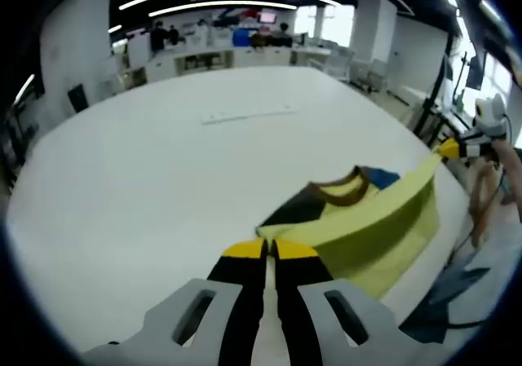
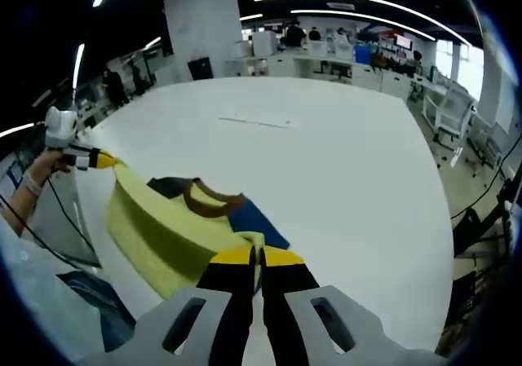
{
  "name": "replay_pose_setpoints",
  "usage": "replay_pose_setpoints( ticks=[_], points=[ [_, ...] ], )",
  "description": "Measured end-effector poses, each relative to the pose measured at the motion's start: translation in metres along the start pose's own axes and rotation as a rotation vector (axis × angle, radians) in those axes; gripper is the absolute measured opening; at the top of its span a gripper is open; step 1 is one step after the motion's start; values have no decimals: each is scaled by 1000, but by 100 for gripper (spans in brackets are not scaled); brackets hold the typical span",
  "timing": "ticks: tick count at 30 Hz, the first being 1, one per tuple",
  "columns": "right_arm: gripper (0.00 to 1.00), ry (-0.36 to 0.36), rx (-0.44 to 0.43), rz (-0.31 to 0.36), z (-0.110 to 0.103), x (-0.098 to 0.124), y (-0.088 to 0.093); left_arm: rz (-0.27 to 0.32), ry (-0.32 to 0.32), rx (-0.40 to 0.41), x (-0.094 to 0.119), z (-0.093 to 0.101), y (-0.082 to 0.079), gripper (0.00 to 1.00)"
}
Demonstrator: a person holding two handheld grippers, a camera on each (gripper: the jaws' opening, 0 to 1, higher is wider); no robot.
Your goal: Fold the garment on the visible template until the final outline fits inside the template.
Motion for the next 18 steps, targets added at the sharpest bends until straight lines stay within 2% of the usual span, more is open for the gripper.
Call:
replay_pose_setpoints(
  ticks=[7, 18],
  points=[
    [2, -3, -46, 10, 15, -17, 4, -15, 5, 15, -22, -3, -1, 0],
    [2, -1, -109, -12, 32, -43, 14, -76, 18, 19, -56, -4, 6, 0]
  ],
)
Point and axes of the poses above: the point that each gripper's makers call its tool centre point, and the gripper's own axes: x roughly backward along the fingers, z roughly to its right, y roughly out of its underside, the point moved 10 cm from there along x, roughly backward along the fingers, and after that the axes turned 13 degrees about -y, right-handed, at the moved point
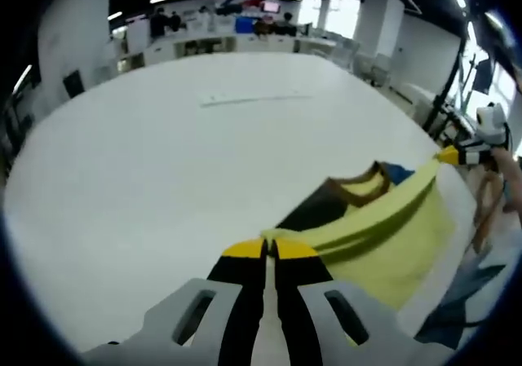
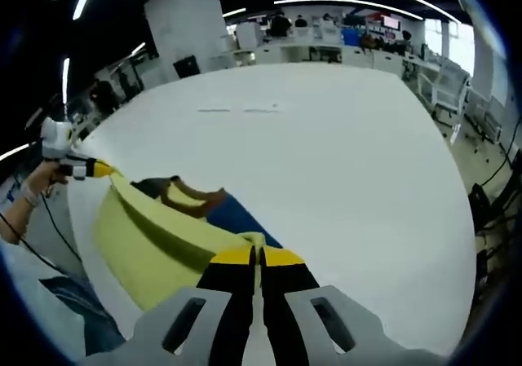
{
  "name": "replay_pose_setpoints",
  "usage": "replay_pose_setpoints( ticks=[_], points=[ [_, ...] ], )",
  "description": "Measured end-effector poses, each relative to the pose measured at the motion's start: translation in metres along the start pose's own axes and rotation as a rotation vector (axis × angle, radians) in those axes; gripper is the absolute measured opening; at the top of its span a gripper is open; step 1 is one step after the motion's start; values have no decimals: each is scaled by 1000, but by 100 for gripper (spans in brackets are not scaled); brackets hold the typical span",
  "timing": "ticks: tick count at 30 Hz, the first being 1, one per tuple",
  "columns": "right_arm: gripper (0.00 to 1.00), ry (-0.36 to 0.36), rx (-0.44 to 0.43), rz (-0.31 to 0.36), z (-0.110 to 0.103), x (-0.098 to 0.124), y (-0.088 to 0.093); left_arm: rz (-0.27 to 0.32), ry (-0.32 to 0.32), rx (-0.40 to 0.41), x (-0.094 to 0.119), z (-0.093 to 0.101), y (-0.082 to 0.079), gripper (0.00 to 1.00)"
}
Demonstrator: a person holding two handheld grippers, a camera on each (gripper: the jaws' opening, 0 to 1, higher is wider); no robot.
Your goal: Fold the garment on the visible template until the final outline fits inside the template.
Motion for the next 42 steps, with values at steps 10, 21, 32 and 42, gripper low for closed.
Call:
replay_pose_setpoints(
  ticks=[10, 21, 32, 42],
  points=[
    [2, -7, -91, -3, 18, -21, 8, -53, 28, 59, -27, -6, 5, 0],
    [2, -4, -158, -7, 35, -38, 12, -97, 55, 143, -46, -10, 13, 0],
    [9, 20, -91, 36, 35, -30, 12, -30, 14, 109, -35, -20, 13, 4],
    [24, -2, 129, 10, 18, -10, 8, 75, 13, -314, -7, -10, 13, 18]
  ],
)
Point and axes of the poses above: the point that each gripper's makers call its tool centre point, and the gripper's own axes: x roughly backward along the fingers, z roughly to its right, y roughly out of its underside, the point moved 10 cm from there along x, roughly backward along the fingers, and after that the axes turned 13 degrees about -y, right-handed, at the moved point
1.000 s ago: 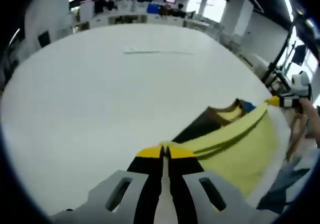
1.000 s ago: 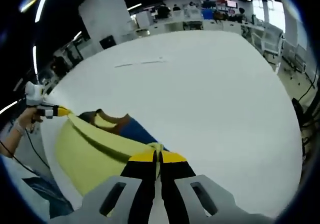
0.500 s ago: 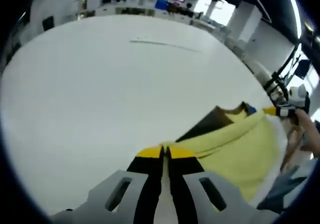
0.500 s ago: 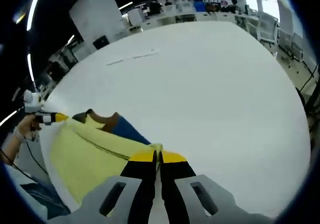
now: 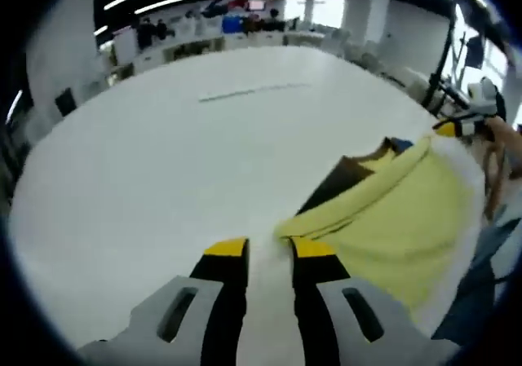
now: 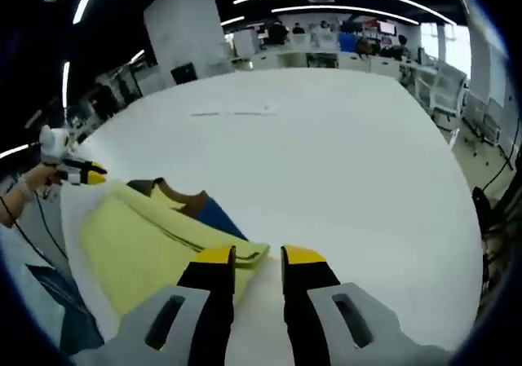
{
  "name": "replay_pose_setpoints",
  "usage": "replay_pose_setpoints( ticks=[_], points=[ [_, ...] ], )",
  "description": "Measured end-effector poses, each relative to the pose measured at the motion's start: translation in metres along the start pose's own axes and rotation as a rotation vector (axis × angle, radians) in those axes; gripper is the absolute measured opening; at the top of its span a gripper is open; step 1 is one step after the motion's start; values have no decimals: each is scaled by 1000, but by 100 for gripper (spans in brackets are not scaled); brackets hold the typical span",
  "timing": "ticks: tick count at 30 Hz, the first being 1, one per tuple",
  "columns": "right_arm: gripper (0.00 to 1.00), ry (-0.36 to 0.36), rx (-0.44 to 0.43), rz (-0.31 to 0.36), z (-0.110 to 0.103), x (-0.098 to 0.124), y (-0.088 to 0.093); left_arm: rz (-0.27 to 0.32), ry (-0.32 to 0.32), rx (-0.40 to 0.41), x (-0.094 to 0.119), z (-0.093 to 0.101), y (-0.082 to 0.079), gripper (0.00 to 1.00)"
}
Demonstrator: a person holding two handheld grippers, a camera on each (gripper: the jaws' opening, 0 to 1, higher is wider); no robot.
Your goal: Fold the garment on the visible template until the final outline fits inside the template.
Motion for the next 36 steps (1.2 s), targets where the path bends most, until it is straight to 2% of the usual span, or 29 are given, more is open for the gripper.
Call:
replay_pose_setpoints(
  ticks=[1, 2, 3, 6, 8, 9, 12, 15, 18, 19, 20, 21, 24, 27, 30, 33, 36],
  points=[
    [24, 5, 28, -11, -2, 1, 0, 15, 10, -75, 0, 2, -1, 18],
    [23, -3, 68, -42, -5, 1, 0, -13, 10, -123, 1, 4, 0, 19],
    [23, 2, 111, -57, -6, 1, 0, -31, 7, -156, 0, 6, 1, 20],
    [23, -1, 204, -107, -7, -3, 0, -8, 28, -242, -4, 7, 0, 22],
    [24, 0, 207, -109, -6, -5, 0, -13, 28, -240, -4, 7, 0, 23],
    [24, -2, 217, -121, -5, -6, 0, 11, 46, -261, -4, 7, -1, 23],
    [23, 16, 287, -154, -2, -7, 0, 25, 50, -259, -3, 6, -2, 24],
    [22, -13, 316, -180, -3, -13, 0, 19, 49, -284, -6, 4, 0, 24],
    [22, -5, 420, -234, -3, -18, 0, 28, 57, -343, -9, 5, 0, 24],
    [23, -8, 486, -257, -3, -20, -1, 28, 58, -347, -9, 6, 0, 24],
    [24, -3, 539, -269, -4, -21, -2, 36, 51, -375, -10, 6, -1, 24],
    [26, -4, 589, -294, -5, -21, -2, 66, 56, -451, -10, 7, -2, 24],
    [25, -13, 666, -307, -5, -23, -3, 53, 63, -491, -12, 11, -1, 23],
    [24, -30, 697, -294, -6, -26, -6, 52, 65, -515, -16, 13, -2, 22],
    [24, -54, 706, -312, -7, -31, -5, 58, 72, -543, -19, 15, -5, 21],
    [24, -68, 757, -359, -7, -36, -1, 62, 82, -565, -24, 17, -7, 19],
    [21, -80, 756, -361, -8, -39, 2, 45, 89, -616, -28, 20, -4, 17]
  ],
)
Point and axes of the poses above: the point that each gripper's makers call its tool centre point, and the gripper's own axes: x roughly backward along the fingers, z roughly to its right, y roughly out of its underside, the point moved 10 cm from there along x, roughly backward along the fingers, and after that the axes turned 13 degrees about -y, right-handed, at the moved point
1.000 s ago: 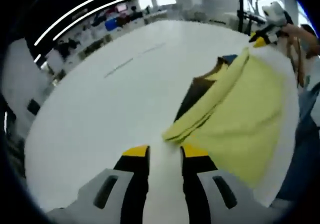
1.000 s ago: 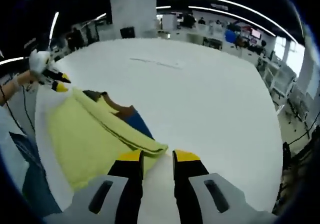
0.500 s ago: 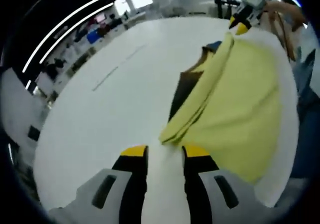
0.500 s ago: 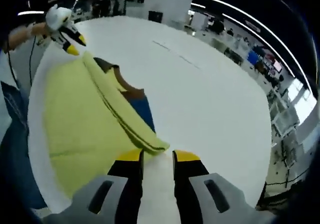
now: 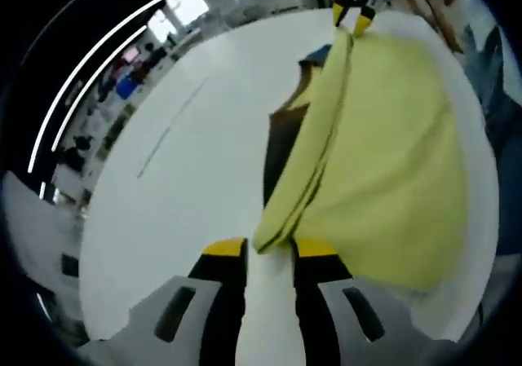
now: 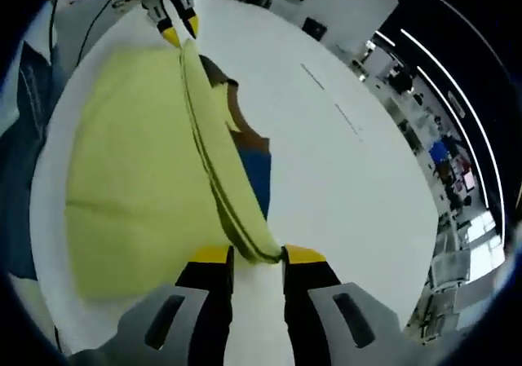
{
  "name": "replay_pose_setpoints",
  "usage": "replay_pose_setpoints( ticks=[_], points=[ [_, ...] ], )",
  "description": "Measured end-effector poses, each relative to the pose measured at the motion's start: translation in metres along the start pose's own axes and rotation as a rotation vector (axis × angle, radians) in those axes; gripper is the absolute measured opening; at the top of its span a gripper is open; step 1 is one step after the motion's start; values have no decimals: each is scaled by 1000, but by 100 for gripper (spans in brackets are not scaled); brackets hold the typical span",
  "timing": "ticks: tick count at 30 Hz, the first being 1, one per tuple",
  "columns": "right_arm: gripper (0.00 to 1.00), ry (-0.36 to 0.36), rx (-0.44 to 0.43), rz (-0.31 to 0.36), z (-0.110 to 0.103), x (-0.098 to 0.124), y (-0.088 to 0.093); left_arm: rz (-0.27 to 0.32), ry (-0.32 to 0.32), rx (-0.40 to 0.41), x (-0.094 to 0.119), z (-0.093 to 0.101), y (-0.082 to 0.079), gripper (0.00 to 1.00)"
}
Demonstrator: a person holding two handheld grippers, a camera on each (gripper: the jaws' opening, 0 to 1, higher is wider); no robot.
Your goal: Fold the garment on the visible template until the final outline fits inside the template.
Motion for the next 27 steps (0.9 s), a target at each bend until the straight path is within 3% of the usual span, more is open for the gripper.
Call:
replay_pose_setpoints(
  ticks=[6, 15, 20, 27],
  points=[
    [13, 10, -1, 2, 0, -3, 1, -6, -16, -39, 0, 0, 1, 13],
    [4, 20, -54, 30, 7, 1, -1, -2, -5, 70, 1, -5, -2, 0],
    [2, 21, -158, 81, 12, 3, 1, -14, -1, 254, -2, -11, 2, 0],
    [2, 32, -252, 98, 21, -3, 2, -32, -15, 426, -7, -18, 4, 0]
  ],
)
Point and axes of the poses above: the point that each gripper's makers call its tool centre point, and the gripper's own axes: x roughly backward along the fingers, z roughly to its right, y roughly out of its underside, the point moved 10 cm from there along x, roughly backward along the fingers, and after that the axes turned 13 degrees about -y, right-handed, at the moved point
